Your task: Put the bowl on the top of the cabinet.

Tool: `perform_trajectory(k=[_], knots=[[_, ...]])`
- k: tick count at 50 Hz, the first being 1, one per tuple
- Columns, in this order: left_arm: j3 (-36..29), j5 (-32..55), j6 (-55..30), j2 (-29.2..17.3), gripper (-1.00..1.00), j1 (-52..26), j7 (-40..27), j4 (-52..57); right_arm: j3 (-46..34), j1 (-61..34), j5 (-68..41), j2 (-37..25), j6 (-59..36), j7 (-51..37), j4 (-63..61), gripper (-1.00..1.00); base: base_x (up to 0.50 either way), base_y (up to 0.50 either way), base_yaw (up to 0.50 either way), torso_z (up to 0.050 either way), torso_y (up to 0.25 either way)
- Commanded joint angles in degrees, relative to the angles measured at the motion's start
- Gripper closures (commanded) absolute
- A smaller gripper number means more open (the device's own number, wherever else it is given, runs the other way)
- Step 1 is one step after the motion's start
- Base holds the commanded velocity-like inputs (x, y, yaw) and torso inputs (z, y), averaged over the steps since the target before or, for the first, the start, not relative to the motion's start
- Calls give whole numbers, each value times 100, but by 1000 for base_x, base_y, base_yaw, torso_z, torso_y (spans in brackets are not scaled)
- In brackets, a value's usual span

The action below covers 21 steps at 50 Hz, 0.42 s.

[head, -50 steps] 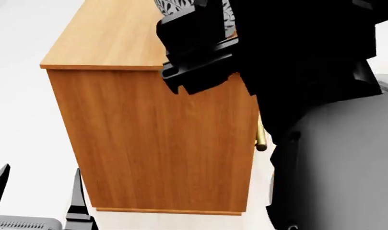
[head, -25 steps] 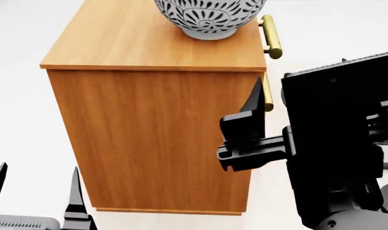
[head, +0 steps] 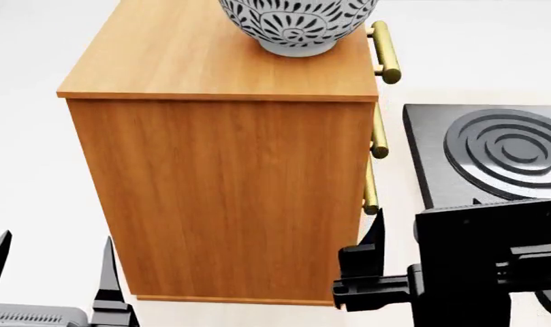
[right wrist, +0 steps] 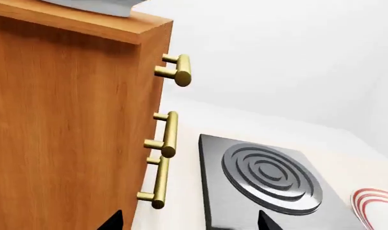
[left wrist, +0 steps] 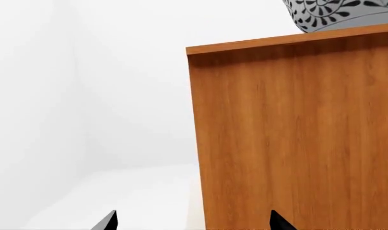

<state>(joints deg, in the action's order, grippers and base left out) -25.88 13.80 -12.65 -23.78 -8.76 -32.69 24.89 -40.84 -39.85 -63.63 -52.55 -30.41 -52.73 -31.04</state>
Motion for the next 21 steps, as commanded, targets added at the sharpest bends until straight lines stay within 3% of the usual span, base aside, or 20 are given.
perform_trajectory(k=[1, 21], knots=[[-28, -11, 42, 16, -100, -2, 0, -73, -124, 535, 449, 163, 465, 337, 498, -100, 0, 0, 0, 0, 0], [-41, -9, 97, -5, -100, 22, -5, -132, -184, 497, 542, 274, 442, 369, 514, -100, 0, 0, 0, 0, 0]])
